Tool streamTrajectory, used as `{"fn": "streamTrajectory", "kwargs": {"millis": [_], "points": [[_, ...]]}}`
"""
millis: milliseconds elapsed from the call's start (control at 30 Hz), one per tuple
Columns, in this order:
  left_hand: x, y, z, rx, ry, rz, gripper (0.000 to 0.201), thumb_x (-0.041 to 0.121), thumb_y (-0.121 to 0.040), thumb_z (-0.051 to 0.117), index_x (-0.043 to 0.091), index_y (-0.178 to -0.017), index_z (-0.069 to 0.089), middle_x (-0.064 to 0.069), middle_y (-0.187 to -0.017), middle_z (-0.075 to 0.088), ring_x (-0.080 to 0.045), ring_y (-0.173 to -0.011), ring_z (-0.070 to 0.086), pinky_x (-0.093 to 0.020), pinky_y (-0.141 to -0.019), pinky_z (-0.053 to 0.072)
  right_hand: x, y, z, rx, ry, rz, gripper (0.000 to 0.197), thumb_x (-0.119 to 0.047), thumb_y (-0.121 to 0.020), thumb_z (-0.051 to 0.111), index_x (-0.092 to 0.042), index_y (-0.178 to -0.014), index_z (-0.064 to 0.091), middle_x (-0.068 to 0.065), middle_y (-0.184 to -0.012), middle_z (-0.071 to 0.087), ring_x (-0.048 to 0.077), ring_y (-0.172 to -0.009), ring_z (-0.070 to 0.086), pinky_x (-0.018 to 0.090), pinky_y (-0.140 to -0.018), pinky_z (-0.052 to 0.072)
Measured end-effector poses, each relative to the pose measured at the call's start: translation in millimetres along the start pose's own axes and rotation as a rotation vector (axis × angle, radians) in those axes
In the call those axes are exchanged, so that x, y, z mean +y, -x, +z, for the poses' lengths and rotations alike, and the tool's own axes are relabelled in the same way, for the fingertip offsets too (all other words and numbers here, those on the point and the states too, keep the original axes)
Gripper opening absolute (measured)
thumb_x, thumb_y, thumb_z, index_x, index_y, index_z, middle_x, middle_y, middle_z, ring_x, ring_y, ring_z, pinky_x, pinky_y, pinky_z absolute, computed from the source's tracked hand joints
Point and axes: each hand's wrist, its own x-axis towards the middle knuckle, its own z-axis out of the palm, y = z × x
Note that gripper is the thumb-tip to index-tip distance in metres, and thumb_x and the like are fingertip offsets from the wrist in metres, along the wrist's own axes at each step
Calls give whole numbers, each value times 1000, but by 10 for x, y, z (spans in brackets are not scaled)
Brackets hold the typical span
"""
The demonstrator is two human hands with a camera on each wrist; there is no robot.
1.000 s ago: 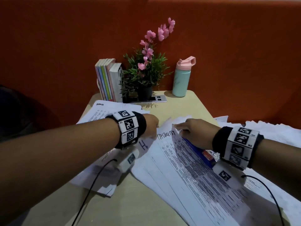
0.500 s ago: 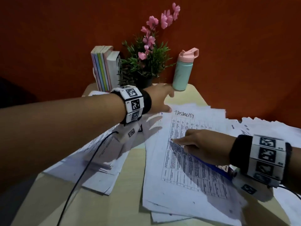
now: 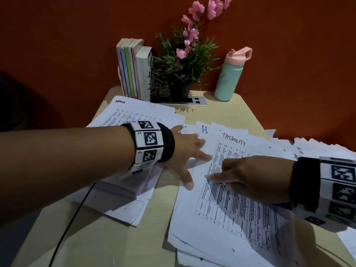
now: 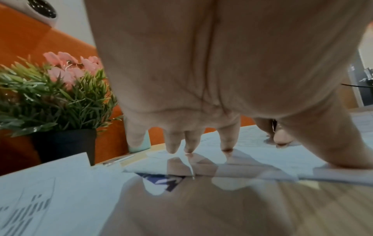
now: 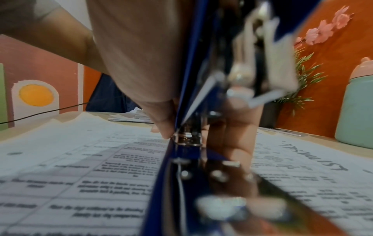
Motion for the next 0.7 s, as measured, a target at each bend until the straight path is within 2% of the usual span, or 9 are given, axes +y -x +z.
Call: {"fn": "streamTrajectory", "kwargs": {"millis": [100,167,300,367,533,600,700], "points": [[21,6,-11,-3,36,1,100,81,-74,55,48,-154,5,1,-166,1,-18,-153,3,-59,-119,6,7,-29,4,-1,26,2,48,-36,-103,34,-50,-148,27,-12,-115,47,16,-100,58,34,-84,49],[24,13,-7,-14,69,-4,100,79,-75,57,48,-154,3,3,-167,-4,-17,-153,2,-57,-120,4,16,-59,9,9,41,-5,48,-36,-103,35,-50,-148,26,-13,-116,47,16,-100,58,32,-82,48],[27,8,-1,-21,94,-5,101,78,-75,58,48,-154,2,3,-167,-9,-16,-153,-3,-57,-120,2,51,-116,-4,2,67,-14,47,-40,-103,36,-49,-148,27,-15,-117,47,13,-100,57,23,-75,37],[26,-8,6,-25,95,-6,102,79,-74,58,49,-153,2,2,-167,-9,-17,-153,-3,-57,-120,2,58,-130,-10,-7,75,-23,47,-41,-103,36,-49,-148,27,-15,-118,46,13,-100,57,22,-75,34],[43,-31,-25,-33,51,-10,103,80,-73,58,50,-153,1,1,-167,-8,-19,-153,3,-57,-120,7,52,-114,-10,9,156,-60,47,-39,-104,36,-46,-150,27,-10,-125,46,20,-91,60,27,-69,34],[52,-24,-44,-35,37,-8,103,79,-73,59,49,-153,2,1,-167,-7,-19,-153,5,-57,-120,9,37,-118,-5,-6,193,-68,48,-37,-104,34,-44,-151,24,-8,-128,45,23,-88,61,29,-67,38],[47,-23,-49,-37,38,-6,103,80,-73,59,50,-153,2,2,-166,-7,-20,-153,6,-57,-119,12,78,-128,-18,-26,127,-51,47,-39,-104,36,-47,-149,27,-12,-124,45,17,-94,60,26,-73,41]]}}
